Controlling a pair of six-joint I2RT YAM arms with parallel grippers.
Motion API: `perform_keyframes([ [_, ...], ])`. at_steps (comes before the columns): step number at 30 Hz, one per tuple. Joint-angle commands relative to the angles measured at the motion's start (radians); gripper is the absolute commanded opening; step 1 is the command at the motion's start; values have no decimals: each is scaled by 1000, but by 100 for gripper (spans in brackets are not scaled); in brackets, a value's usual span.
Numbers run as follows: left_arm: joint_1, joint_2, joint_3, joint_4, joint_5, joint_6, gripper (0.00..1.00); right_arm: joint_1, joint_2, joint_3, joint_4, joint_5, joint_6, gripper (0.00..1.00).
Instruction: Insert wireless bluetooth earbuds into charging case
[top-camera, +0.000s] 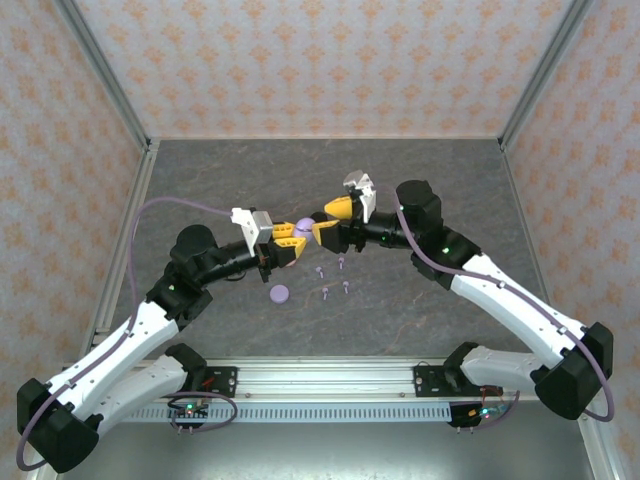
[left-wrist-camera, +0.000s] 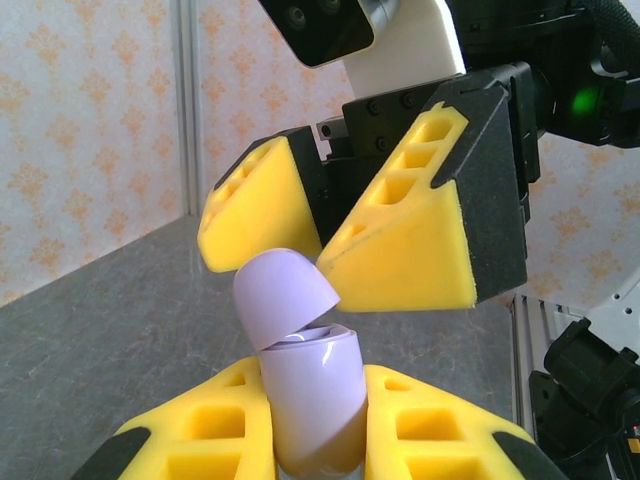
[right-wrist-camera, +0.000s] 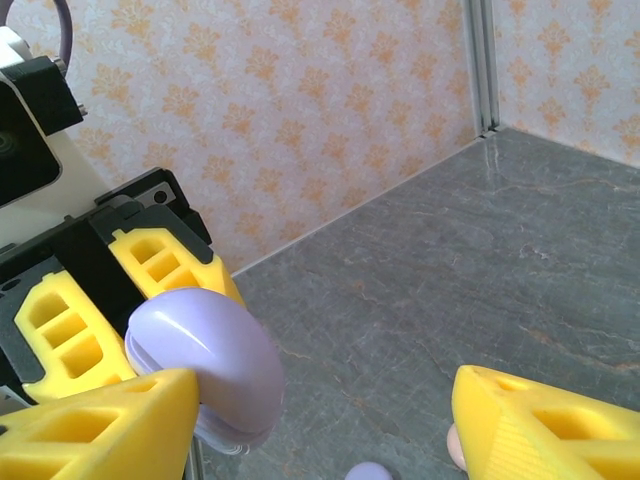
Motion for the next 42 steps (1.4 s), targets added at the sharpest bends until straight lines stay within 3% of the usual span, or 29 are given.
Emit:
perform_keyframes([
  [1, -13, -7, 7, 35, 40, 30, 1, 0, 20, 60, -20, 47, -17, 68],
  [13, -15, -11, 3, 18, 35, 49, 0, -9, -13, 74, -68, 21, 2, 68],
  [18, -16, -28, -30, 57, 33, 56, 0, -49, -119, -4, -33, 56, 101, 68],
  [23, -17, -55, -64, 84, 40, 68, 0, -107, -131, -93, -119, 139, 227, 62],
  [26, -19, -74, -97, 129, 52, 70, 0, -116, -83, -151, -156, 196, 307, 60],
  [32, -27, -105, -195, 225, 58, 95, 0, -105, 102, -194, -152, 195, 412, 52],
  [42, -29, -160, -315, 343, 23, 79, 0, 15, 409, 6, -341, 335, 399, 47],
])
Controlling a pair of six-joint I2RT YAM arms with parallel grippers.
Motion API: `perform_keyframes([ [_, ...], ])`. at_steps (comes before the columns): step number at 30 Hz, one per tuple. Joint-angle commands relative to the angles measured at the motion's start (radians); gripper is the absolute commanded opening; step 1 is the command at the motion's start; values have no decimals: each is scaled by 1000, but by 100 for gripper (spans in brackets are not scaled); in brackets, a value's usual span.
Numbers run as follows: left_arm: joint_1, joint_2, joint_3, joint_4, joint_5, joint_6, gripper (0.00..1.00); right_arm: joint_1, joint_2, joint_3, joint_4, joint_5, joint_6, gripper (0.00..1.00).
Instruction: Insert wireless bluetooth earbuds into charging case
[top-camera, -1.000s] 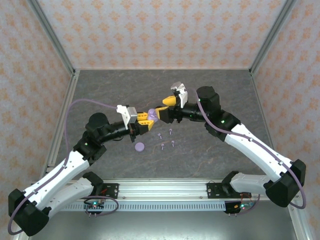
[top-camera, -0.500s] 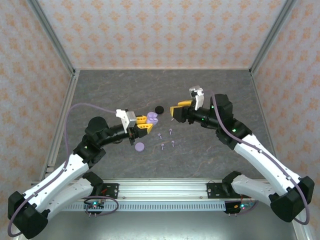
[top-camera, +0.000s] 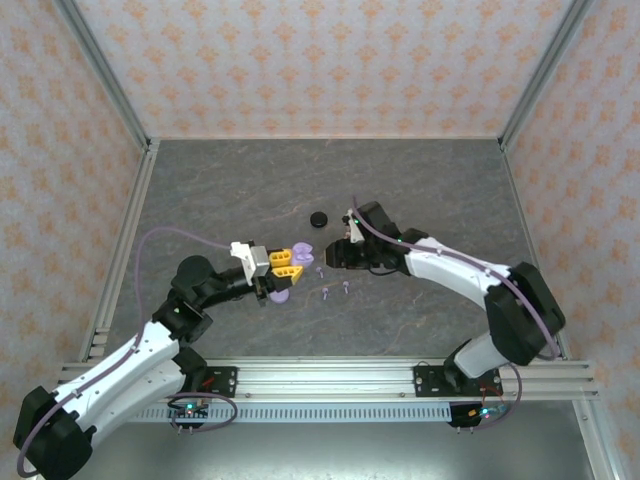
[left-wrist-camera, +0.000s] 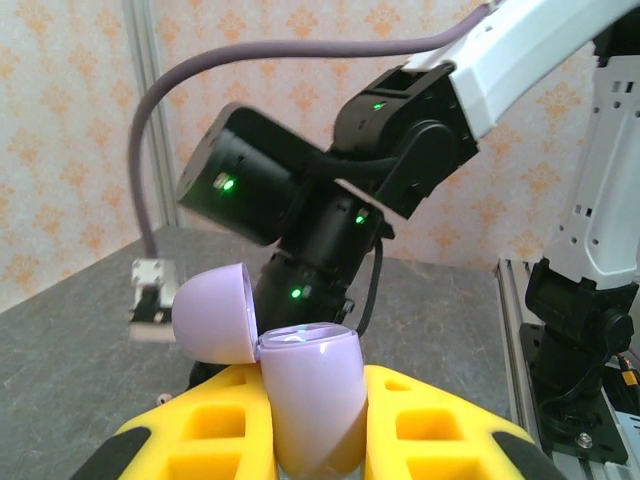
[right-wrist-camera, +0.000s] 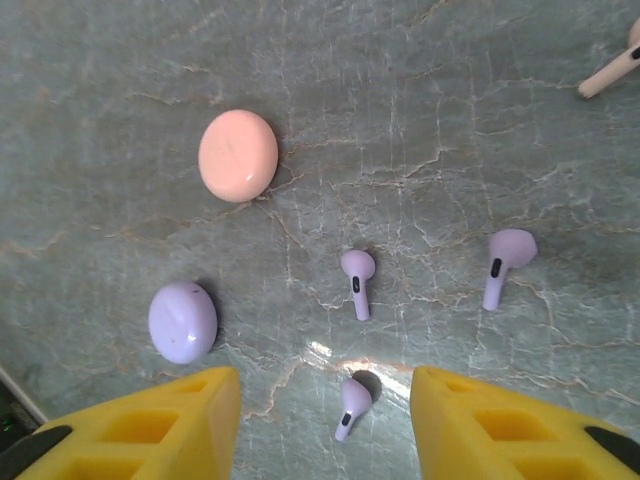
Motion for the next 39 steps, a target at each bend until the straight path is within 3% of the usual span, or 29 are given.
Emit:
perform_keyframes([
  [1, -6, -44, -43, 130, -26, -2, 0, 33, 48, 94, -103, 94, 11, 47],
  [8, -6, -132, -157, 234, -87, -72, 0, 105, 124, 188, -286, 162, 33, 44],
  [16, -6, -222, -200, 217, -132, -80, 0, 173, 191, 193, -306, 203, 122, 41],
  [39, -7, -188, -155, 162, -114, -62, 0, 219, 366, 274, -356, 240, 134, 32],
])
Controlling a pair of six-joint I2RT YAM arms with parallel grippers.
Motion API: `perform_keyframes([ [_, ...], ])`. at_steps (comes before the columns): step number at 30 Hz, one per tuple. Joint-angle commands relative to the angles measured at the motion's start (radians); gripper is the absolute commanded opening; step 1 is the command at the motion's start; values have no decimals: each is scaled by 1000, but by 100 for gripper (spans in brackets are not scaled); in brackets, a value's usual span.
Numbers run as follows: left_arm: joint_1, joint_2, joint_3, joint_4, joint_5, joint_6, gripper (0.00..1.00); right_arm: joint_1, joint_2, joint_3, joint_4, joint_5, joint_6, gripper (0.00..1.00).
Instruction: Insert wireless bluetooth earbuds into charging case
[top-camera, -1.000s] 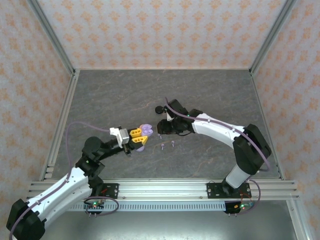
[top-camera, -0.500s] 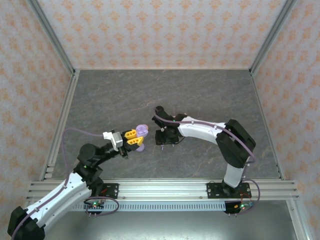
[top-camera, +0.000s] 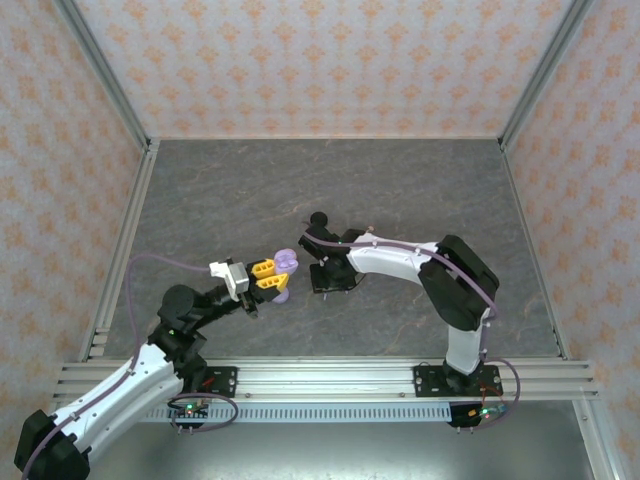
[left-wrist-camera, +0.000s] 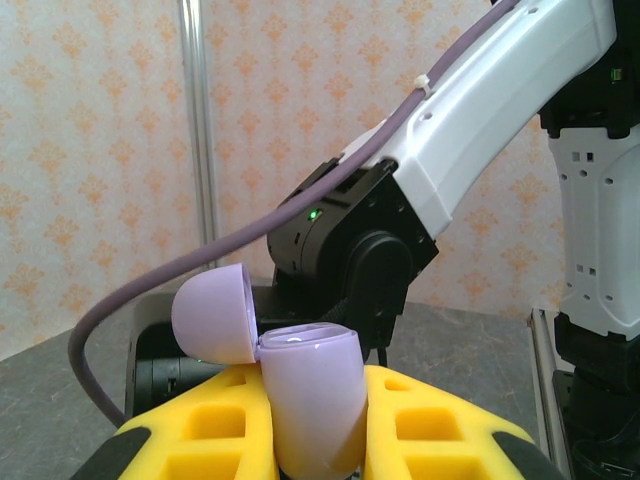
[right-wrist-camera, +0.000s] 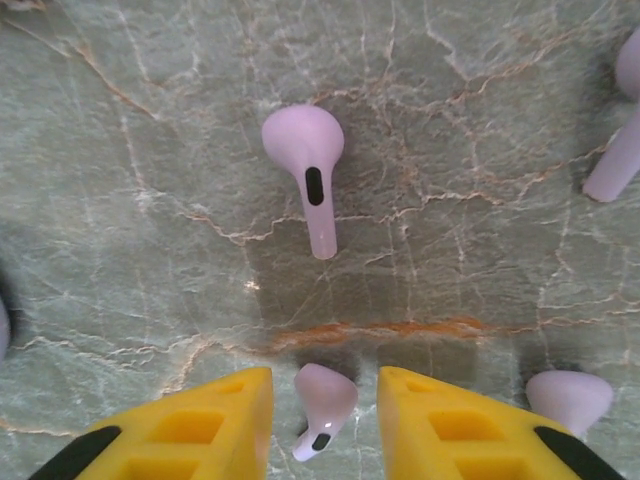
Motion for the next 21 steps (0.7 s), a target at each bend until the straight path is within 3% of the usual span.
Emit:
perform_keyframes([
  [1, -7, -1, 40, 10, -8, 9, 0, 8, 22, 18, -24, 22, 17, 30],
  [10, -6, 2, 43, 5, -6, 10, 0, 9, 20, 3, -22, 12, 11, 20],
  [21, -6, 3, 48, -8, -7, 10, 0, 9, -47, -18, -11, 47, -33, 20],
])
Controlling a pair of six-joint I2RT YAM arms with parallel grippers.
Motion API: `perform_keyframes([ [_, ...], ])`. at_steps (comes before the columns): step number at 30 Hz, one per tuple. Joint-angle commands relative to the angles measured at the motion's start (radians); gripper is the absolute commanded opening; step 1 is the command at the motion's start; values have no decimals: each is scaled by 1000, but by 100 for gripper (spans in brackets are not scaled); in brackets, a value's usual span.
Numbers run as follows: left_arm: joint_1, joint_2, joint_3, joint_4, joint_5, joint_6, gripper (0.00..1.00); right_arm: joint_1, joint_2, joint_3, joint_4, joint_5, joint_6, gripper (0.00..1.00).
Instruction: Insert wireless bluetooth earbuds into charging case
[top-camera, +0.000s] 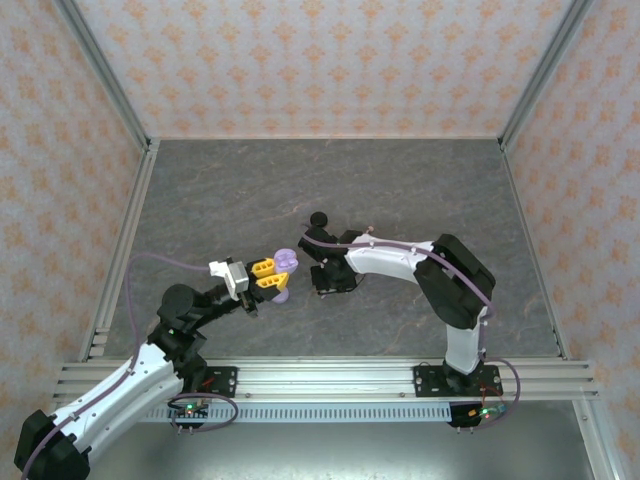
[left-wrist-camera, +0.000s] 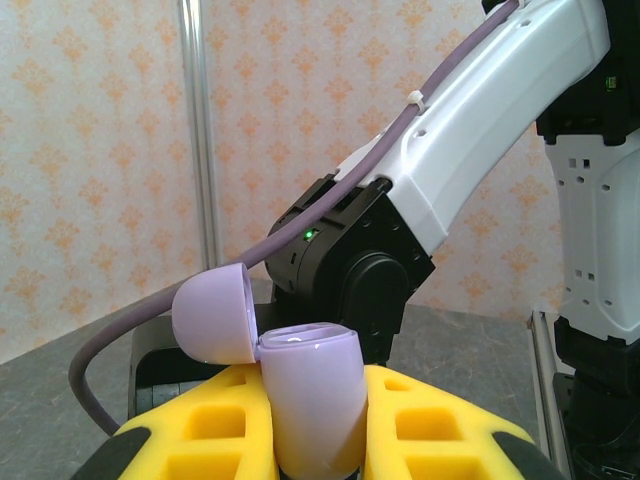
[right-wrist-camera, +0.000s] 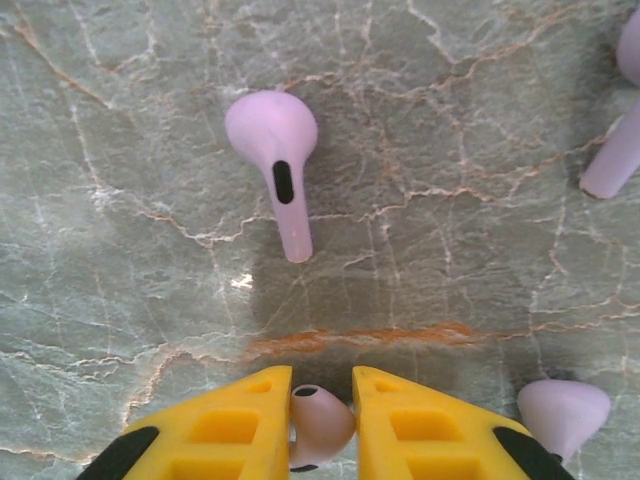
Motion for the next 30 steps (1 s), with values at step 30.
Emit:
perform_keyframes([
  [30, -32, 247, 138, 48, 44, -51, 0, -12, -689, 49, 5, 51, -740, 20],
])
